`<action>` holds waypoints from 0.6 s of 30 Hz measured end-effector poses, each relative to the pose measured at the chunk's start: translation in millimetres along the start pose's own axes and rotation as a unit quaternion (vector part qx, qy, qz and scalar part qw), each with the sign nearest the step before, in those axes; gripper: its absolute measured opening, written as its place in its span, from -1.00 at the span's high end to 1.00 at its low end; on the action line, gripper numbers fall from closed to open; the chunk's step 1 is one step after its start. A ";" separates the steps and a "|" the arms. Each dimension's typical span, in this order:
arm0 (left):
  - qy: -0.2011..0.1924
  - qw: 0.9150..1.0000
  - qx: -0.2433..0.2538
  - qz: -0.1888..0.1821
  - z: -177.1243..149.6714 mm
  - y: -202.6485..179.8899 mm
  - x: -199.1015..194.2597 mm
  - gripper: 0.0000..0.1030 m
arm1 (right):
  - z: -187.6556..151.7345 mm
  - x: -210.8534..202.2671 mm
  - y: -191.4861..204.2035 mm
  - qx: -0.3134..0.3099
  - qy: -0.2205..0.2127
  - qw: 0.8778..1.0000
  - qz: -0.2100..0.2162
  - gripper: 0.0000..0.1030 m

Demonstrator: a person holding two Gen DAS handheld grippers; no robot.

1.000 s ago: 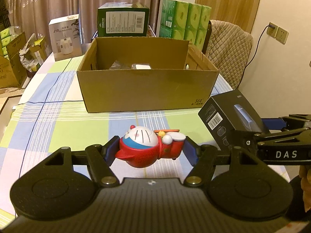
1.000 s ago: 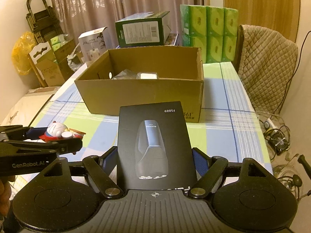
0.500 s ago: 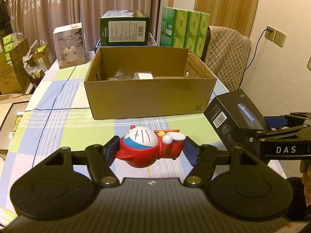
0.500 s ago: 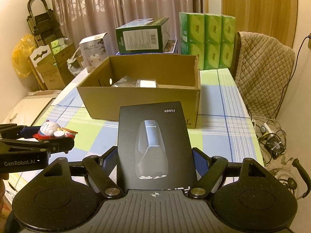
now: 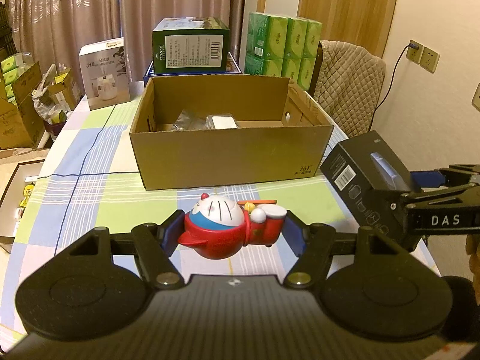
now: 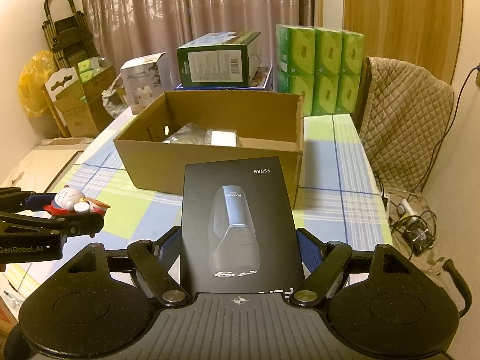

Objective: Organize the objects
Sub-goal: 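Lift the red figure with the left tool while the right tool lifts the FLYCO box, then carry the red figure and FLYCO box over the cardboard box with both tools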

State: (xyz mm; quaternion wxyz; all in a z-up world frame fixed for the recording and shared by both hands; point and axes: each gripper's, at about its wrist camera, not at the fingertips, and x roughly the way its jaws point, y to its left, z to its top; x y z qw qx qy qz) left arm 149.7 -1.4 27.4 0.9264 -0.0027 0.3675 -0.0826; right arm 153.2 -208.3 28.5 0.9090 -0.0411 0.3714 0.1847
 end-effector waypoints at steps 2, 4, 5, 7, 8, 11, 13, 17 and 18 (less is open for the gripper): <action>0.000 1.000 0.002 -0.001 2.6 0.9 1.2 -0.27 | 3.8 0.0 -2.1 -0.001 -0.001 1.000 0.001 -0.49; 0.000 1.000 0.003 -0.003 5.9 1.8 2.4 -0.27 | 8.8 -0.8 -4.7 0.000 -0.005 1.000 0.004 -0.49; -0.001 1.000 0.004 -0.004 7.8 2.5 3.3 -0.27 | 12.3 -1.4 -6.7 0.000 -0.008 1.000 0.005 -0.49; -0.001 1.000 0.005 -0.006 11.9 4.1 4.8 -0.27 | 19.9 -1.5 -9.3 -0.003 -0.010 1.000 0.005 -0.49; -0.001 1.000 0.005 -0.006 15.1 5.3 5.7 -0.27 | 24.8 -0.9 -10.6 -0.005 -0.011 1.000 0.005 -0.49; -0.002 1.000 0.009 -0.008 26.3 8.2 8.3 -0.27 | 39.5 1.7 -13.4 -0.014 -0.012 1.000 0.004 -0.49; -0.002 1.000 0.013 -0.010 36.3 10.1 9.8 -0.27 | 51.5 3.7 -14.8 -0.019 -0.014 1.000 0.006 -0.49; -0.009 1.000 0.023 -0.010 60.1 13.2 13.1 -0.27 | 72.7 10.3 -16.8 -0.030 -0.022 0.999 0.002 -0.49; -0.010 1.000 0.024 -0.012 67.0 14.1 15.3 -0.27 | 78.2 13.7 -17.1 -0.031 -0.021 0.999 0.003 -0.49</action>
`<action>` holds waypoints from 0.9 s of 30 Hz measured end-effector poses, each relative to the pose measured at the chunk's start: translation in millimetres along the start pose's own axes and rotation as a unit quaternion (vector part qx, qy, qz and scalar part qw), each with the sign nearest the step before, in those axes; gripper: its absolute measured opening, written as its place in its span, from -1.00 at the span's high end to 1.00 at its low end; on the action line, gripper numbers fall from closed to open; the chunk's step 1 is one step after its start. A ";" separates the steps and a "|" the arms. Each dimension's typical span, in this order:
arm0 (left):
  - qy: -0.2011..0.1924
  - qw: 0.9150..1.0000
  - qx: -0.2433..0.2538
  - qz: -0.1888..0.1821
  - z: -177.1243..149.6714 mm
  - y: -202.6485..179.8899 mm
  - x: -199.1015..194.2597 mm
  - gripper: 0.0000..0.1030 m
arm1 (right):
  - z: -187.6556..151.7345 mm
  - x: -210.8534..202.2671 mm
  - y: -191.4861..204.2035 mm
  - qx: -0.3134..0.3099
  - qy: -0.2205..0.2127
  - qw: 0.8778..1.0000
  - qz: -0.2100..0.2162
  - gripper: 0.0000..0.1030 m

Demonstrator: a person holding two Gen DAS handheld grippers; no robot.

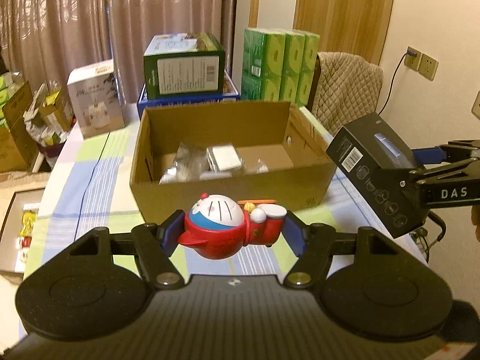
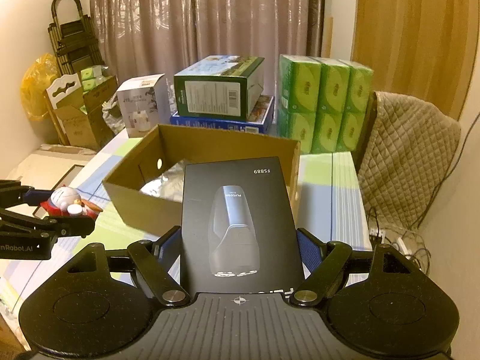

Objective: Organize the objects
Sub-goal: 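Carry the red figure and FLYCO box over the cardboard box with both tools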

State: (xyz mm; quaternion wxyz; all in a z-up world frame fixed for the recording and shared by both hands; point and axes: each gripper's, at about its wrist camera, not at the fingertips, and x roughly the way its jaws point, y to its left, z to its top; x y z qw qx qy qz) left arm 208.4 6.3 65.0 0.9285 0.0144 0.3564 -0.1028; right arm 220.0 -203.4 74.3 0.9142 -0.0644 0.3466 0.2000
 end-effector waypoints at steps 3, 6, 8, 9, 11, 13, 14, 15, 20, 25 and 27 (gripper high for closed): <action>0.000 1.000 0.002 -0.003 19.1 2.9 8.6 -0.27 | 12.0 10.7 -2.2 -0.008 0.002 1.000 -0.003 -0.49; 0.001 1.000 0.002 -0.008 36.0 5.7 19.2 -0.27 | 21.1 23.2 -5.6 -0.013 0.004 1.000 -0.006 -0.49; 0.002 1.000 0.003 -0.014 46.9 7.0 26.2 -0.27 | 26.7 32.3 -9.2 -0.016 0.006 1.000 -0.007 -0.49; 0.002 1.000 0.004 -0.014 51.4 7.2 29.9 -0.27 | 29.2 36.9 -10.0 -0.017 0.007 1.000 -0.008 -0.49; 0.003 1.000 0.007 -0.013 60.5 8.8 38.5 -0.27 | 33.9 45.7 -13.6 -0.019 0.009 1.000 -0.008 -0.49; 0.005 1.000 0.007 -0.014 68.5 11.9 48.1 -0.27 | 37.5 54.0 -16.2 -0.022 0.011 1.000 -0.009 -0.49; 0.007 1.000 0.006 -0.014 71.9 13.5 52.8 -0.27 | 39.0 58.2 -17.2 -0.023 0.012 1.000 -0.009 -0.49; 0.008 1.000 0.005 -0.013 75.4 15.4 57.9 -0.27 | 40.5 62.5 -18.3 -0.025 0.013 1.000 -0.009 -0.49; 0.014 1.000 -0.004 -0.010 87.1 26.5 79.8 -0.27 | 51.6 80.9 -26.1 -0.025 0.014 1.000 -0.010 -0.49; 0.022 1.000 -0.008 -0.005 95.5 34.4 101.0 -0.27 | 64.7 97.0 -34.7 -0.011 0.011 1.000 -0.008 -0.49; 0.026 1.000 -0.009 -0.004 97.1 37.2 111.0 -0.27 | 68.0 105.2 -36.6 -0.007 0.011 1.000 -0.006 -0.49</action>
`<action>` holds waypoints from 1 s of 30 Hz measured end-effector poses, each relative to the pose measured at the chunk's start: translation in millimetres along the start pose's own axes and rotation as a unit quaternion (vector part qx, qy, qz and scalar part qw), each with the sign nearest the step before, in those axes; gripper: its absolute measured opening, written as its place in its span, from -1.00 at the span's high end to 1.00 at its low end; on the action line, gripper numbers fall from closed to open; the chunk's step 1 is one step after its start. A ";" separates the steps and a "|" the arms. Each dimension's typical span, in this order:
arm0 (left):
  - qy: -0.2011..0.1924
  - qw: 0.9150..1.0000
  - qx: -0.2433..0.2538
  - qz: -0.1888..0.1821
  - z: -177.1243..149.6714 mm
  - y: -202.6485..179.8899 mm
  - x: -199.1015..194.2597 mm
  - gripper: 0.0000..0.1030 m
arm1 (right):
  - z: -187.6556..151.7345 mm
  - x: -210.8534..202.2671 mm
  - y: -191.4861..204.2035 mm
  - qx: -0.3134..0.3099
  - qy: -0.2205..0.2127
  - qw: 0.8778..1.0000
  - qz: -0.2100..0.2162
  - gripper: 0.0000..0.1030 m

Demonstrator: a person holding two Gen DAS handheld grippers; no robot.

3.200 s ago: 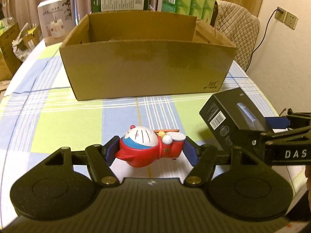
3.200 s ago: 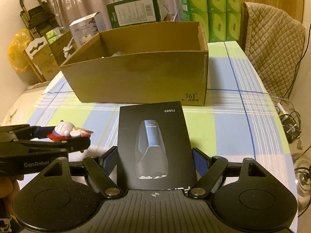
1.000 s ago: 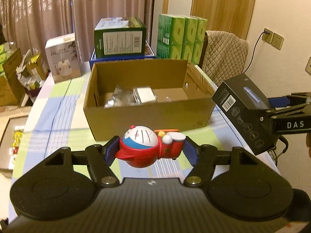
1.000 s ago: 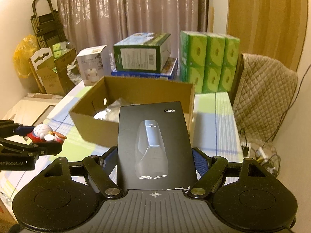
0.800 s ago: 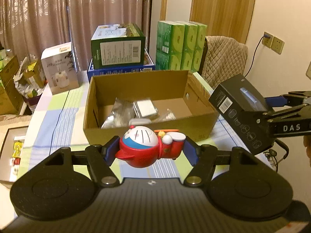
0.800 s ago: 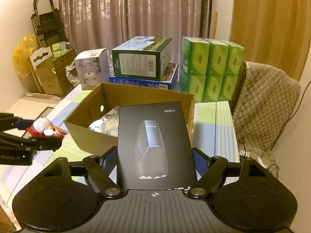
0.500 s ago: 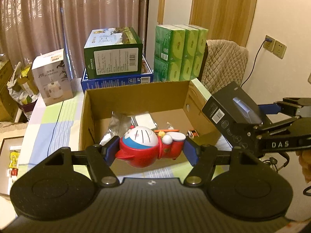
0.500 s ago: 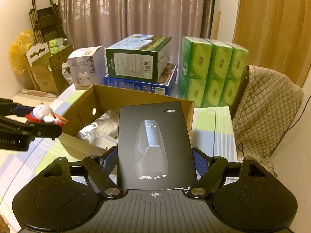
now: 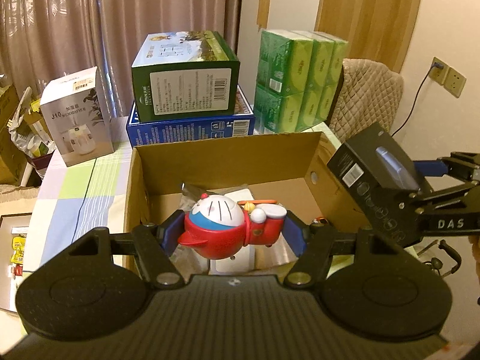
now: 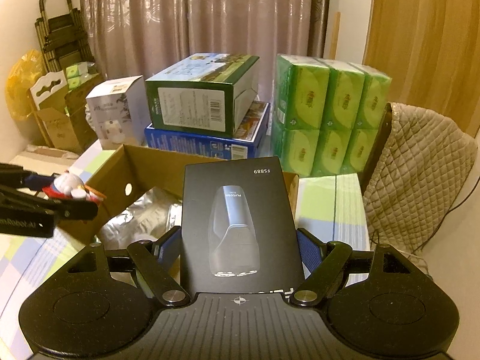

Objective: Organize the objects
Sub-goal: 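Carry the red figure and FLYCO box over the cardboard box with both tools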

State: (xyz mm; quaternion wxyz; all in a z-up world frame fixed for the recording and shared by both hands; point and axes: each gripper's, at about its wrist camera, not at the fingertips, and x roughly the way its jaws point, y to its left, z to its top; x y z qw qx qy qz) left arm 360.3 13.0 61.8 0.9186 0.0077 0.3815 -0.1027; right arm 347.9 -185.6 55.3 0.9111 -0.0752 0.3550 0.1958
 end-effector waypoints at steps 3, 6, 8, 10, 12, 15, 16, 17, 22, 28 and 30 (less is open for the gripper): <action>0.010 1.000 -0.005 0.001 0.7 4.6 17.5 -0.27 | 1.5 15.2 -2.0 0.008 0.005 1.000 0.004 -0.49; 0.017 1.000 -0.008 0.004 -1.5 8.8 32.5 -0.27 | 1.2 30.1 -2.8 0.013 0.010 1.000 0.002 -0.49; 0.021 1.000 -0.011 0.004 -2.9 11.4 41.8 -0.27 | 1.8 38.5 -3.4 0.014 0.014 1.000 0.004 -0.49; 0.022 1.000 -0.013 0.003 -4.5 13.2 49.3 -0.27 | 2.2 45.8 -2.7 0.011 0.017 1.000 0.005 -0.49; 0.024 1.000 -0.013 0.004 -5.5 13.9 56.0 -0.27 | 2.7 52.8 -2.2 0.011 0.020 1.000 0.006 -0.49; 0.028 1.000 -0.013 0.005 -7.0 14.9 65.2 -0.27 | 2.0 59.0 -2.3 0.011 0.021 1.000 0.006 -0.49; 0.028 0.999 -0.014 0.005 -7.4 15.6 67.9 -0.27 | 2.1 60.8 -2.3 0.012 0.022 1.000 0.007 -0.49; 0.028 0.999 -0.014 0.006 -7.5 16.0 69.3 -0.27 | 1.8 62.5 -2.1 0.012 0.022 1.000 0.007 -0.49; 0.026 0.999 -0.016 0.018 -7.7 18.0 77.0 -0.32 | -0.4 67.2 -3.8 0.017 0.025 1.000 0.009 -0.49; 0.012 0.999 -0.020 0.031 -4.3 25.7 67.0 -0.46 | -2.6 64.8 -7.5 0.025 0.024 0.999 0.010 -0.49; 0.012 0.999 -0.018 0.032 -3.5 26.8 63.6 -0.46 | -2.1 64.1 -6.8 0.026 0.024 0.999 0.009 -0.49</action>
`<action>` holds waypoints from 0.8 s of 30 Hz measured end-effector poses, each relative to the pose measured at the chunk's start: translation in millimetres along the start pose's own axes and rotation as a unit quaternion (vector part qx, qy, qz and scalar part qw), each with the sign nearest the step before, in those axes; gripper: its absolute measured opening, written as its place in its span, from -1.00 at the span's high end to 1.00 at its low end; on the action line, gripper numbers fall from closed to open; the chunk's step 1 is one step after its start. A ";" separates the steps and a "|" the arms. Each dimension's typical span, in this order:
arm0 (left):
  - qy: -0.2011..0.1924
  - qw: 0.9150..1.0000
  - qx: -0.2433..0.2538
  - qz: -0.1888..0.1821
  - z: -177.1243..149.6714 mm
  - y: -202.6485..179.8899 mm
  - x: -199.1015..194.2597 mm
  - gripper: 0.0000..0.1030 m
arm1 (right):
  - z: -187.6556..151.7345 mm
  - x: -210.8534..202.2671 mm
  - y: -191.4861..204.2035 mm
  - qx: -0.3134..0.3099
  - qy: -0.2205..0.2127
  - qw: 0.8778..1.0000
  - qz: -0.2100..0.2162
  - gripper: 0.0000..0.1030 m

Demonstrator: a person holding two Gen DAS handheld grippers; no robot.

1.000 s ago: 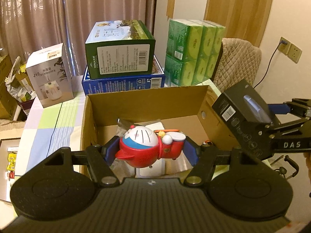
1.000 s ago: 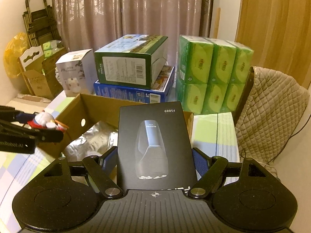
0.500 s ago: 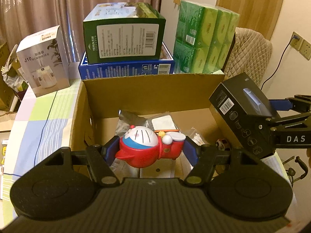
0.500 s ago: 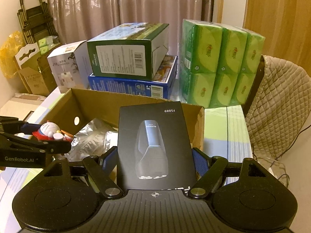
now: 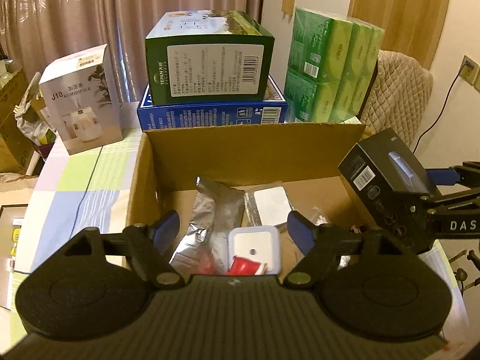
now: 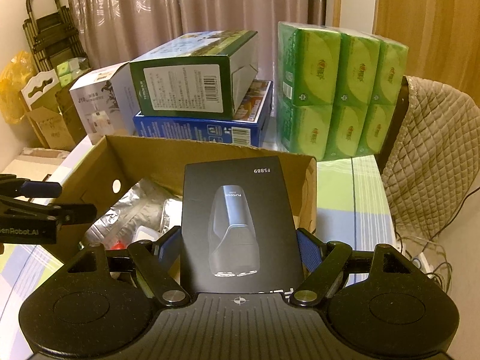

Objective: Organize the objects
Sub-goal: 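Carry the red figure and FLYCO box over the cardboard box with both tools, then open the left tool to drop the figure while the right tool drops the FLYCO box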

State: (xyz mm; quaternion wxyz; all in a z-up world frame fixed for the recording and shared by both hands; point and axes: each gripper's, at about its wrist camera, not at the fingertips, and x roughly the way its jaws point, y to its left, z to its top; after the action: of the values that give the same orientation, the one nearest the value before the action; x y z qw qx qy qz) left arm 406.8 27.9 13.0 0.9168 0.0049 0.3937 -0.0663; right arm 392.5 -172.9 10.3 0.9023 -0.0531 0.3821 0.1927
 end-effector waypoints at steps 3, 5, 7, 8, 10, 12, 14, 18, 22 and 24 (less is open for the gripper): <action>0.000 1.000 0.002 0.000 -1.0 0.2 -4.0 -0.46 | 1.1 -1.7 2.0 0.000 -0.001 1.000 0.001 -0.49; 0.000 1.000 0.003 -0.002 -2.0 -0.7 -6.2 -0.46 | 2.2 -2.5 3.5 0.001 -0.002 1.000 0.002 -0.49; 0.001 1.000 0.004 -0.003 -3.3 -1.4 -7.5 -0.46 | 3.3 -3.1 5.0 0.001 -0.003 1.000 0.004 -0.49; 0.001 1.000 0.004 -0.004 -3.9 -1.0 -7.9 -0.46 | 4.1 -2.9 5.7 0.001 -0.002 1.000 0.006 -0.49; 0.002 1.000 0.004 -0.005 -4.9 -0.9 -8.8 -0.46 | 4.3 -2.8 8.1 0.000 -0.002 1.000 0.005 -0.49; 0.002 1.000 0.004 -0.005 -5.6 -0.4 -9.8 -0.46 | 4.6 -1.6 9.7 0.000 -0.002 1.000 0.007 -0.49; 0.002 1.000 0.003 -0.006 -5.9 0.7 -10.8 -0.46 | 4.6 -0.1 11.0 -0.001 -0.002 1.000 0.008 -0.49; -0.001 1.000 0.000 -0.004 -6.6 3.8 -11.6 -0.47 | 4.5 2.4 12.4 -0.002 -0.002 1.000 0.007 -0.49; -0.001 1.000 -0.003 -0.003 -7.3 6.3 -11.0 -0.47 | 4.7 2.8 12.5 -0.002 -0.002 1.000 0.006 -0.49; -0.001 1.000 -0.003 -0.004 -7.6 6.0 -11.0 -0.47 | 4.8 3.3 12.7 0.001 -0.004 1.000 0.008 -0.49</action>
State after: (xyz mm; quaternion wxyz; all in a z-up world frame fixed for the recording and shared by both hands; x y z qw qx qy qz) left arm 394.6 35.6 15.4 0.9171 0.0003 0.3926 -0.0687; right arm 392.9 -159.1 12.1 0.9023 -0.0482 0.3789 0.2001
